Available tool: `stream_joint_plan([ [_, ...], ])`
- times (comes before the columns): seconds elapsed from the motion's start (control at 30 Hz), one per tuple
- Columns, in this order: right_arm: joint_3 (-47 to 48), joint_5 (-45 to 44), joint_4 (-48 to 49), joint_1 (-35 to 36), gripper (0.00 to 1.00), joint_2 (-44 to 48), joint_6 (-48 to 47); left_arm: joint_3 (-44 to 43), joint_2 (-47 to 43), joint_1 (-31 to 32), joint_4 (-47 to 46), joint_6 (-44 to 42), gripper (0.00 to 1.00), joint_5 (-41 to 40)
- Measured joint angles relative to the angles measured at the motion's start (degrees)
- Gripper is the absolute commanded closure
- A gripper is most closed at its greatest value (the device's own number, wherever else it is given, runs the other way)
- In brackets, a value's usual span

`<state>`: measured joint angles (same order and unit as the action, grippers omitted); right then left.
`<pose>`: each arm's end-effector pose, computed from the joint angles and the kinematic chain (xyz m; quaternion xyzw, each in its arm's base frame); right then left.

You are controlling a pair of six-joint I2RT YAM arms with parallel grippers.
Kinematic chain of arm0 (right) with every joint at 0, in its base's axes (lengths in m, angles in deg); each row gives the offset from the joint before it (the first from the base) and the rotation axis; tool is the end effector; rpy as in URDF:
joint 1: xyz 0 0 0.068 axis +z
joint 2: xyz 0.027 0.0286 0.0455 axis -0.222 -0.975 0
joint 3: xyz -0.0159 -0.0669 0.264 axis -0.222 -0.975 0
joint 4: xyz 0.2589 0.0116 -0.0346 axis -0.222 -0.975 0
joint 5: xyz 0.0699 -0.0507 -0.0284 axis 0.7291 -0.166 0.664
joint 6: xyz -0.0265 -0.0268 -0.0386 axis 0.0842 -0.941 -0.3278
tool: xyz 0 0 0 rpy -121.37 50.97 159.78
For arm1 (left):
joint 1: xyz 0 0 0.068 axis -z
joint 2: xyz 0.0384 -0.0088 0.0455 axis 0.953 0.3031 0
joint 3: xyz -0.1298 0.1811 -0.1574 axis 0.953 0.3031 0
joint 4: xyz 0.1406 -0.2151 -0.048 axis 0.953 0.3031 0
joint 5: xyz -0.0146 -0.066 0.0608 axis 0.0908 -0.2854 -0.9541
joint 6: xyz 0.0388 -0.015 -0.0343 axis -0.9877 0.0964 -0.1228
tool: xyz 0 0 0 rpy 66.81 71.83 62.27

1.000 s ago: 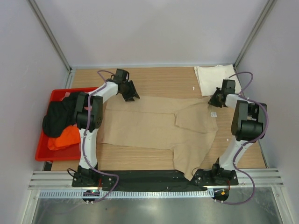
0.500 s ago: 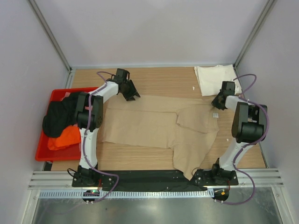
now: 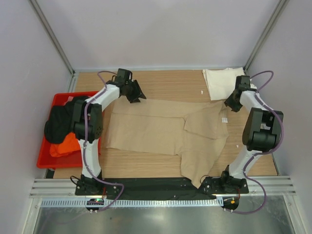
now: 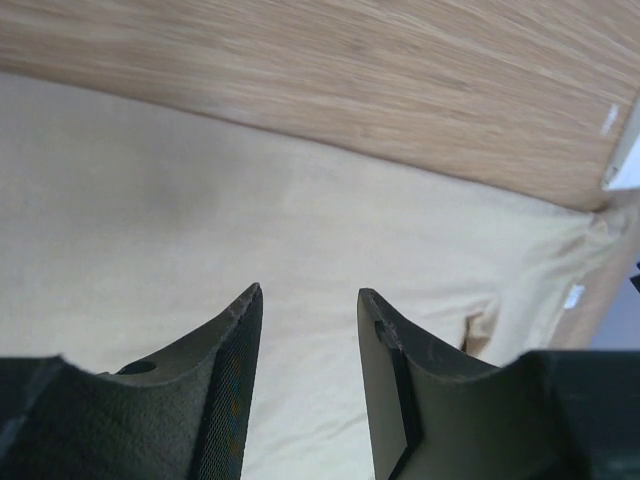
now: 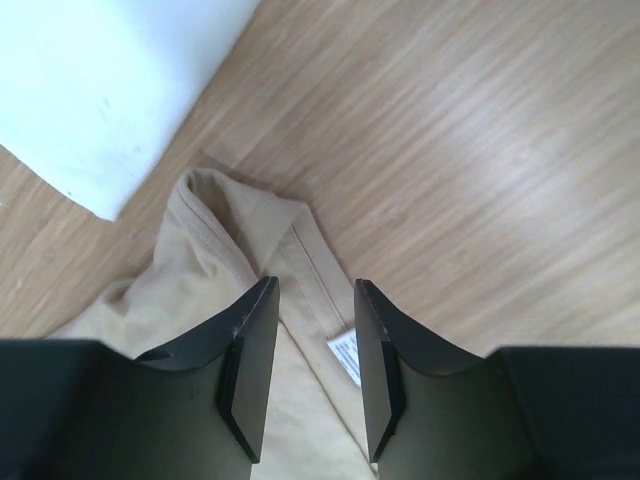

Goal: Fold and stack the t-shirts
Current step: Fold the tshirt

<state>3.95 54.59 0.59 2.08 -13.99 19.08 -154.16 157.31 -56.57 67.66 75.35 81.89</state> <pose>0.3735 -0.0768 0.1998 0.3526 0.8906 -0.0322 0.2853 0.4437 -0.1357 0.1921 -0.1750 0.9246 -0.2678 0.2067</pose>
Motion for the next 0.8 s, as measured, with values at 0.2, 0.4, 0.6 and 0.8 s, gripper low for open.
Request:
stream_joint_plan([
  [0.2, -0.5, 0.2, -9.5, -0.1, 0.51, 5.2, 1.7, 7.3, -11.1, 4.1, -2.6, -0.9, 0.59, 1.0],
  [0.4, -10.3, 4.3, -13.9, 0.0, 0.57, 14.9, 2.8, 16.1, -17.4, 16.2, -8.7, 0.8, 0.61, 1.1],
  [0.6, -18.0, 9.0, -14.7, 1.7, 0.59, 17.0, 2.7, 15.9, -12.9, 27.1, -13.9, 3.9, 0.64, 0.9],
  [0.8, -21.4, 11.2, -13.9, 3.7, 0.59, 17.4, 2.5, 10.9, -3.1, 30.2, -16.7, 5.4, 0.64, -0.1],
])
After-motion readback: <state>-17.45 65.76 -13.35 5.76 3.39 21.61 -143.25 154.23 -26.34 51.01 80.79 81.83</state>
